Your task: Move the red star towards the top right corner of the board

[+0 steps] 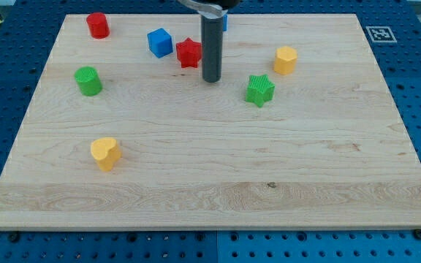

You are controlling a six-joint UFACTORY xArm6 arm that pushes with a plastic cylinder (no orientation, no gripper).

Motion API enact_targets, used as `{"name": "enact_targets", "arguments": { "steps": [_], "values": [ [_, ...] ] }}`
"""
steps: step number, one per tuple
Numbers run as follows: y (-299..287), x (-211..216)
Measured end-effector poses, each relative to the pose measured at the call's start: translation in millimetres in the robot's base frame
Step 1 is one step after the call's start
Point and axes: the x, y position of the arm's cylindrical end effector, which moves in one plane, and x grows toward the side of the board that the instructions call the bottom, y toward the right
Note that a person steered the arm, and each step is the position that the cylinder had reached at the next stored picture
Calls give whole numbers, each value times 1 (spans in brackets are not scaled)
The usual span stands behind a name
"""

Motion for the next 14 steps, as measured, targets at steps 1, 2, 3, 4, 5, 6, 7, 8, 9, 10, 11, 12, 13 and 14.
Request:
{"name": "enact_targets", "arguments": {
  "steps": [1,2,3,4,5,6,7,8,9,10,11,12,13,14],
  "values": [
    [-17,-8],
    [-22,-8],
    [-45,-8],
    [-59,-10],
    [-60,-23],
    [-60,-35],
    [-60,-37],
    [-60,-46],
    [-60,-50],
    [-60,-51],
    [-52,-56],
    [-30,-60],
    [-5,-60],
    [19,-60]
  ]
}}
